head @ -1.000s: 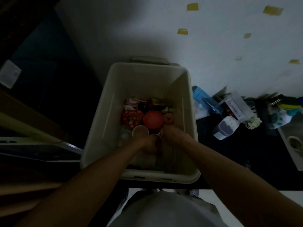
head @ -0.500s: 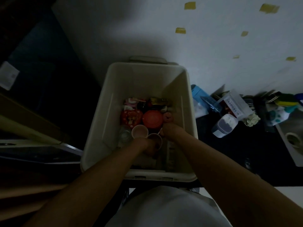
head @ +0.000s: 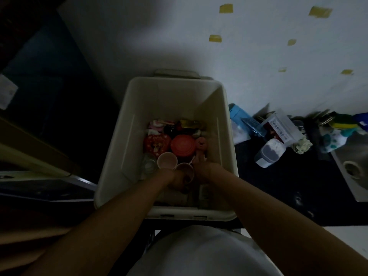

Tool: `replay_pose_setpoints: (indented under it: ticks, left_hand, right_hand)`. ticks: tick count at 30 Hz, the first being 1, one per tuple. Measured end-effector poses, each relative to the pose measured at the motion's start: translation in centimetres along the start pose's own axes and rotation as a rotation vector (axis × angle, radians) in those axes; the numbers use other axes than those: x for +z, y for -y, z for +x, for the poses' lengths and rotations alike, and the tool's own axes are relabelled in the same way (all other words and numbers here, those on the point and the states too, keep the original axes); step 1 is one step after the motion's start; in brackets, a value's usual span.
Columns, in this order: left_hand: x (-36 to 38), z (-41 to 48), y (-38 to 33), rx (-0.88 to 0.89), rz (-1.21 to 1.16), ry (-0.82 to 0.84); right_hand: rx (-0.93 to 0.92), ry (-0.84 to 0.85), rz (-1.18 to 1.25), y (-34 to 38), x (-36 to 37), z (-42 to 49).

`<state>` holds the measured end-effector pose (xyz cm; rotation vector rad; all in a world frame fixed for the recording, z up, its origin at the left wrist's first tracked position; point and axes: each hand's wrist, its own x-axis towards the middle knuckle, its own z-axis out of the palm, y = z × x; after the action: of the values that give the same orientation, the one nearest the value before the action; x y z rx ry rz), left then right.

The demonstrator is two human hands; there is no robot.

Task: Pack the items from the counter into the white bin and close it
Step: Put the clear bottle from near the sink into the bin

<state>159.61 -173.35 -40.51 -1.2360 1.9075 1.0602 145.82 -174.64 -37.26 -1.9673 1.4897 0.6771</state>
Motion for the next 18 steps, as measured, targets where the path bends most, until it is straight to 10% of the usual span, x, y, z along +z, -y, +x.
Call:
replay_pose_setpoints:
  ticks: [18]
  left_hand:
    - [-0.5,-0.5,1.0,0.155,-0.229,-0.223]
  right_hand:
    - [-0.258,0.144,-0.055,0.4,-0.9,-4.5]
